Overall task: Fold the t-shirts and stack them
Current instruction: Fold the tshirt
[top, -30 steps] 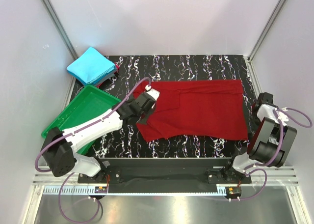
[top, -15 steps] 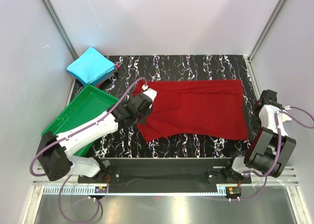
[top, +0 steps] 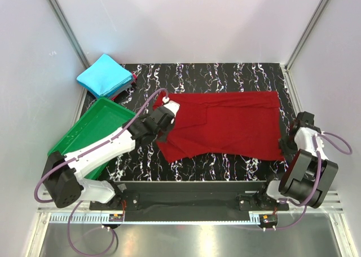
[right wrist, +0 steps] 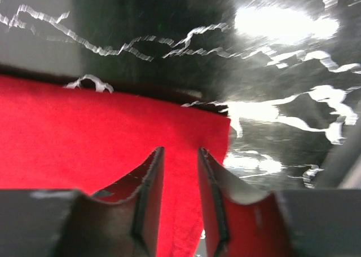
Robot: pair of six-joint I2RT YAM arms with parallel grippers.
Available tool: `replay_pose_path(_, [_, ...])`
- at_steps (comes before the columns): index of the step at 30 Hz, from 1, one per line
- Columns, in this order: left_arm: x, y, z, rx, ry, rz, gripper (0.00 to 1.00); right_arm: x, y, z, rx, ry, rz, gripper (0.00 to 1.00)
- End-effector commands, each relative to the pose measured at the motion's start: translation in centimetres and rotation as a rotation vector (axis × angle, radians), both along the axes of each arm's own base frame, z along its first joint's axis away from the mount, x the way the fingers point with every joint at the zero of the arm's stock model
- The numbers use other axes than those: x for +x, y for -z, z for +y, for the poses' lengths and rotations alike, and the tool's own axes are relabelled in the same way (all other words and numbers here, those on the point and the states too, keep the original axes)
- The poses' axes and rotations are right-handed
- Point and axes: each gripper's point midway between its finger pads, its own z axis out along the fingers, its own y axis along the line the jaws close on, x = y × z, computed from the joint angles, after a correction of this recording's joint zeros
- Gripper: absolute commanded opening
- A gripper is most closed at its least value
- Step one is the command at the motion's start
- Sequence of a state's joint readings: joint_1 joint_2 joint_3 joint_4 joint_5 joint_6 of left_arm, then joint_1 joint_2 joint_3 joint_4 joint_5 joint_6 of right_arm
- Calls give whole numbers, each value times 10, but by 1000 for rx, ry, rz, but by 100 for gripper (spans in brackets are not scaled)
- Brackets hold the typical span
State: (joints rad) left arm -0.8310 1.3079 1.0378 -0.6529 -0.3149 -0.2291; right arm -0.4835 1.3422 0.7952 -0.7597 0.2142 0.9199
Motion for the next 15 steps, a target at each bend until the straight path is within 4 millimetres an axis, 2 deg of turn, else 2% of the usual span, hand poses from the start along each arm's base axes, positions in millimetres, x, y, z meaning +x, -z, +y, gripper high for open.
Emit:
replay_pose_path(1, [12, -14, -2, -32, -20, -51, 0, 18, -1, 18, 55, -53, -131, 35])
replay_pose_path(3, [15, -15, -1, -28, -33, -56, 0, 24, -6, 23, 39, -78, -177, 32])
replay_pose_path(6, [18, -14, 1, -8, -42, -57, 0, 24, 1, 22, 25, -77, -170, 29])
replay_pose_path(8, [19, -11, 2, 1, -45, -51, 0, 24, 7, 11, -20, -63, -140, 29])
replay_pose_path(11, [20, -7, 5, 19, -56, -41, 0, 26, 31, -1, -33, -70, -44, 29])
replay_pose_path(15, [19, -4, 7, 31, -66, -32, 0, 28, 41, -16, -53, -61, 21, 27])
